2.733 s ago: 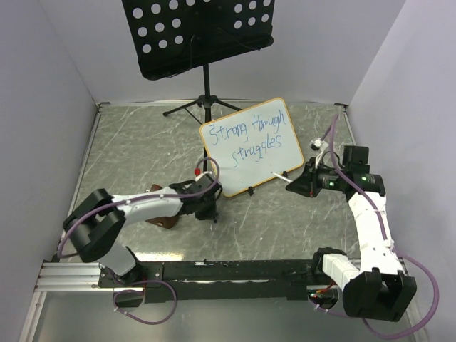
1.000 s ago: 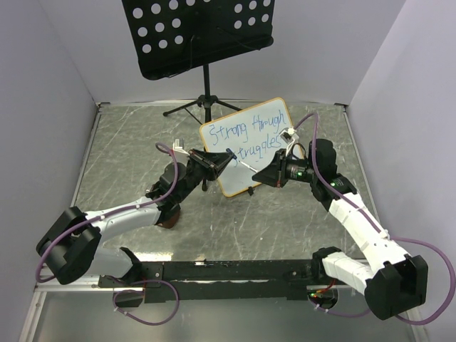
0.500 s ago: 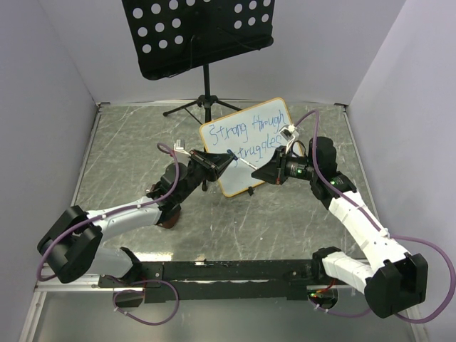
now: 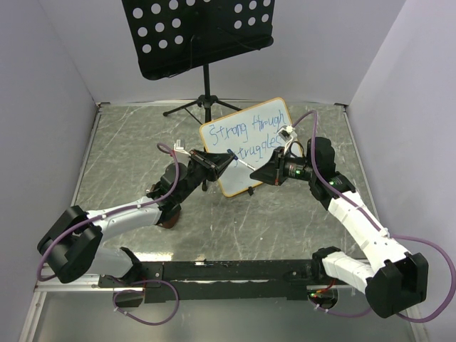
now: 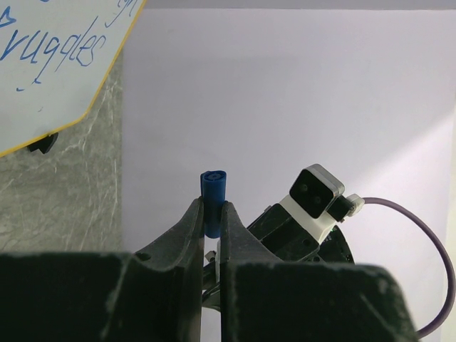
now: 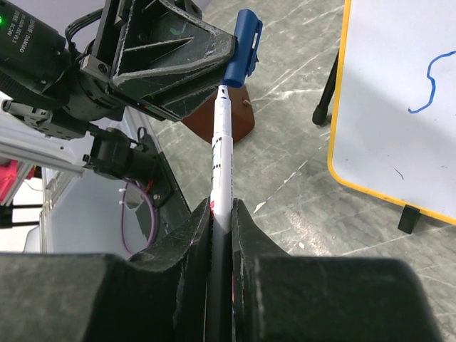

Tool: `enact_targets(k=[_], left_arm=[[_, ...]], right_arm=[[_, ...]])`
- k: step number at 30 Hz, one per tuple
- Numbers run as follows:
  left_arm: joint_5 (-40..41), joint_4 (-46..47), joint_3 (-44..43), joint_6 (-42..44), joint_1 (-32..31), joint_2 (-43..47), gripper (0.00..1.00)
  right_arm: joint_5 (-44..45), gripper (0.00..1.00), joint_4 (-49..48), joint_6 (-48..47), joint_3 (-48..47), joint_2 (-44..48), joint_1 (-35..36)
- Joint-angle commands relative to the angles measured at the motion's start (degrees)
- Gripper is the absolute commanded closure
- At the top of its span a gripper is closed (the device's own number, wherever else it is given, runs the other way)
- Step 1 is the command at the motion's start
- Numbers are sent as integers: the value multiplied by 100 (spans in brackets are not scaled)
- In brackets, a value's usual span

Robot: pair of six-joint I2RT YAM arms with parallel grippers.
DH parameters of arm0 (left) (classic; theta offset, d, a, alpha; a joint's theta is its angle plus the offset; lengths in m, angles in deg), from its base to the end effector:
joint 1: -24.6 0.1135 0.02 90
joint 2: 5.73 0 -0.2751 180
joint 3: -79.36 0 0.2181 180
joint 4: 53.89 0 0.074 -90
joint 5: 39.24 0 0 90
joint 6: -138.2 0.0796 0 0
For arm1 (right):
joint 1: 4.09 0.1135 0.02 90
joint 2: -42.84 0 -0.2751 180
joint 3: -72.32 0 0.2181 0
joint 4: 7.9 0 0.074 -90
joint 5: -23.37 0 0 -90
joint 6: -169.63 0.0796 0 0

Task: Write a sentence on the whiteboard
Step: Insert the whiteboard marker without the cap into the pen cap.

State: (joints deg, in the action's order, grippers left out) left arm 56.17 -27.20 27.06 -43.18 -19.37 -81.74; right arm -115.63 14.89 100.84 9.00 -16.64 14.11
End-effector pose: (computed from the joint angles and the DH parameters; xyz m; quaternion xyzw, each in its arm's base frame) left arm 0.2256 -0.2072 0.3007 -0.3078 0.6159 -0.6578 0.3052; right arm 0.1877 0.1249 0.3241 -0.2214 0.7467 0.4960 0.3840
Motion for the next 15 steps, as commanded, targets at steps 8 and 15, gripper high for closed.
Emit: enact_targets(k=[8,15], left_arm=[[83,507,74,-249,-16,95,96],[145,586,136,-372,-16,139,96]], right_arm=[[39,100,-68,6,-204,24,52],[21,100,-77,15,-160,42,52]])
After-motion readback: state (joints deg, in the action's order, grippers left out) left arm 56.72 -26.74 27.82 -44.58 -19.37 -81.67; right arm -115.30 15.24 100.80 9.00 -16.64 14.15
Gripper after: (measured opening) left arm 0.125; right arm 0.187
